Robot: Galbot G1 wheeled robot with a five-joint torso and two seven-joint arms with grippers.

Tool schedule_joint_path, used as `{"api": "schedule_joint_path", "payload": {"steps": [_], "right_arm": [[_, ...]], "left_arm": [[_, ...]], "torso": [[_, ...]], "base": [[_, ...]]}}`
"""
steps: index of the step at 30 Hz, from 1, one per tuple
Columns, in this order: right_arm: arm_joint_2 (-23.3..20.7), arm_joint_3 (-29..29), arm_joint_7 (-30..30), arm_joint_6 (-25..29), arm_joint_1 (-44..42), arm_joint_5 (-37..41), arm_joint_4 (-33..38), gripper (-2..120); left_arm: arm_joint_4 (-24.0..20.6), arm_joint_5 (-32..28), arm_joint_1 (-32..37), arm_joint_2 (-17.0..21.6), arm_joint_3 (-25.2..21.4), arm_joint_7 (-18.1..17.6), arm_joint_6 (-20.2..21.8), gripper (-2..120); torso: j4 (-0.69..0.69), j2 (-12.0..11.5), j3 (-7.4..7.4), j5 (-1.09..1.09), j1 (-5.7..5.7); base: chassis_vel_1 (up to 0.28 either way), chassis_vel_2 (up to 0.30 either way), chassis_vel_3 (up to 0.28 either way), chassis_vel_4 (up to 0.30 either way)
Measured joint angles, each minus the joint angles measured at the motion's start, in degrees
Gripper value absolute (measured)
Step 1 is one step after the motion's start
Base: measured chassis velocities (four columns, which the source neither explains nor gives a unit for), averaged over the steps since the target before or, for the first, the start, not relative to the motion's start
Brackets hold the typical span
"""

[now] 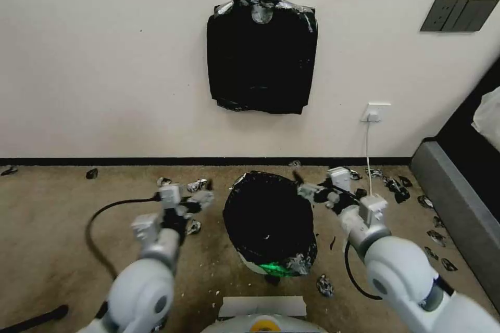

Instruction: Place a trash bag onto the trash bin.

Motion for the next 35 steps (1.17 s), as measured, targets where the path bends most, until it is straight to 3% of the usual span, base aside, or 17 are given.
{"api": "schedule_joint_path", "payload": {"steps": [1, 3, 5, 14, 35], "right_arm": [[2.3, 2.2, -0.8, 2.8, -1.9, -1.7, -0.4, 100], [3.3, 3.2, -1.1, 3.9, -2.7, -2.4, -0.5, 100], [6.4, 6.5, -1.8, 7.7, -5.7, -5.2, -1.0, 100], [13.9, 11.4, -4.2, 16.7, -13.9, -15.0, -1.4, 100], [13.8, 10.9, -4.3, 16.7, -13.8, -14.7, -1.5, 100]], "left_arm": [[0.4, 3.7, 1.8, -1.5, -1.3, 1.9, -3.1, 100], [0.5, 5.3, 2.5, -2.2, -1.8, 2.6, -4.2, 100], [0.4, 11.0, 4.4, -4.3, -2.8, 4.6, -8.0, 100], [1.0, 20.3, 7.0, -9.2, -2.3, 6.5, -15.2, 100], [1.2, 19.9, 7.1, -9.4, -2.1, 6.4, -15.4, 100]], "torso": [[0.01, 0.0, 0.00, -0.02, 0.00], [0.01, 0.0, 0.00, -0.02, 0.00], [0.01, 0.0, 0.00, 0.00, 0.00], [-0.02, 0.0, 0.00, -0.01, 0.00], [-0.01, 0.0, 0.01, 0.00, 0.00]], "base": [[0.000, 0.000, 0.000, 0.000], [0.000, 0.000, 0.000, 0.000], [0.000, 0.000, 0.000, 0.000], [0.000, 0.000, 0.000, 0.000], [0.000, 0.000, 0.000, 0.000]]}}
